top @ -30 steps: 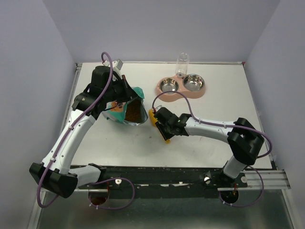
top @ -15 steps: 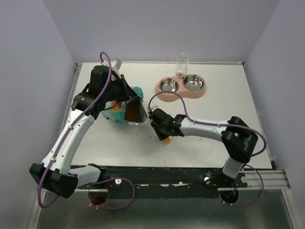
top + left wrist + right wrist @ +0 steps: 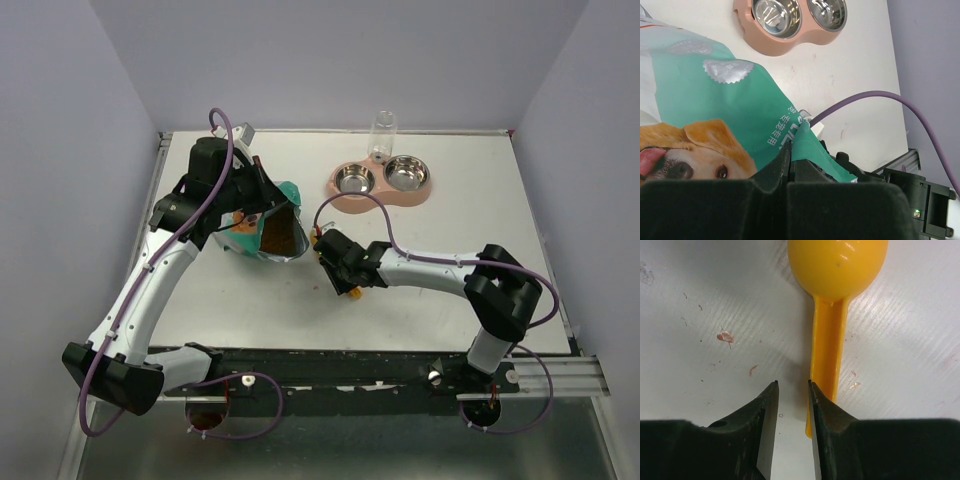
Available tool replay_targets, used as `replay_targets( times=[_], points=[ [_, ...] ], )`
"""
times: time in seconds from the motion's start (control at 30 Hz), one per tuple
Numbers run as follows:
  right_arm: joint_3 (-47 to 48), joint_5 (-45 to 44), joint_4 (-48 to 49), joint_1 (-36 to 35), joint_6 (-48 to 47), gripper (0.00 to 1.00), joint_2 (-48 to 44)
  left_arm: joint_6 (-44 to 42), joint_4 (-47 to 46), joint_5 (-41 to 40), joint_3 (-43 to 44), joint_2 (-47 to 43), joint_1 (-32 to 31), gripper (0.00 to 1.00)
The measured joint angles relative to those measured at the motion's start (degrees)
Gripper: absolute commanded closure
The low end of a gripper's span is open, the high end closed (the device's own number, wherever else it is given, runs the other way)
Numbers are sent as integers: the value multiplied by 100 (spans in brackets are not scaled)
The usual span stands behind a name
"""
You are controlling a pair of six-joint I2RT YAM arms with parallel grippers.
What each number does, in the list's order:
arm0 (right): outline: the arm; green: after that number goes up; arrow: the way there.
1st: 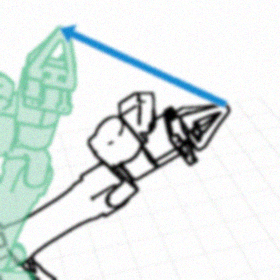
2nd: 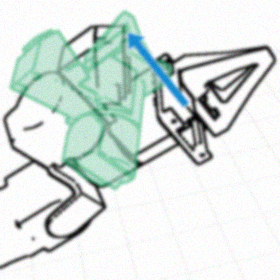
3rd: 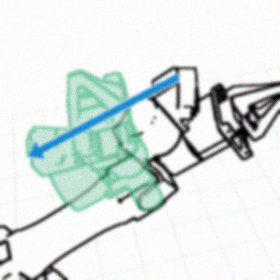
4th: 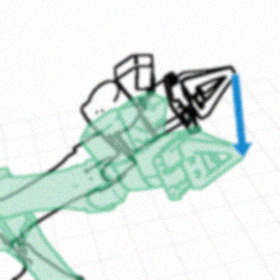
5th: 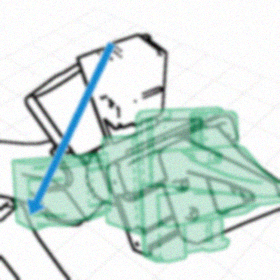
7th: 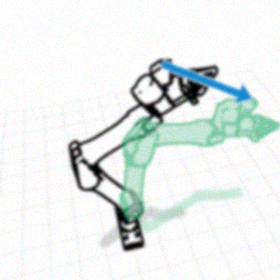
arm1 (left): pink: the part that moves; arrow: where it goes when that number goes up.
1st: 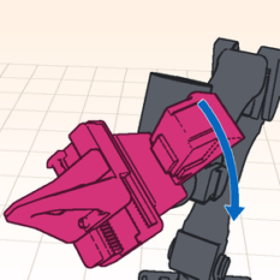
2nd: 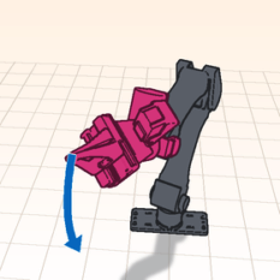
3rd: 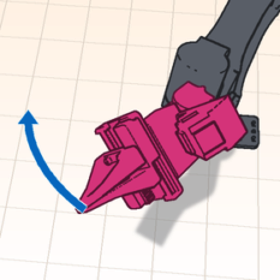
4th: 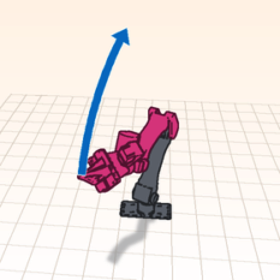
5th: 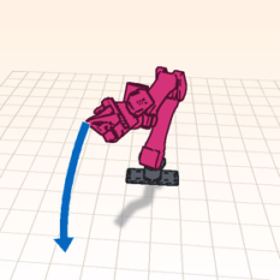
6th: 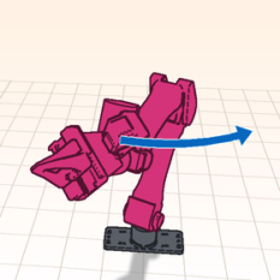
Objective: Serve the pet food
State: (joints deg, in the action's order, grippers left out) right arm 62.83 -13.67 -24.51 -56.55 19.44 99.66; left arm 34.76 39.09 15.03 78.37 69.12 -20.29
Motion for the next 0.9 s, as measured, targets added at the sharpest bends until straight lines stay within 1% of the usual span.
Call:
replay_targets(
  times=[0.9],
  points=[
    [153,-358,-92,11,-170,63,2,4,-9,35,-7,-2,37,100]
  ],
)
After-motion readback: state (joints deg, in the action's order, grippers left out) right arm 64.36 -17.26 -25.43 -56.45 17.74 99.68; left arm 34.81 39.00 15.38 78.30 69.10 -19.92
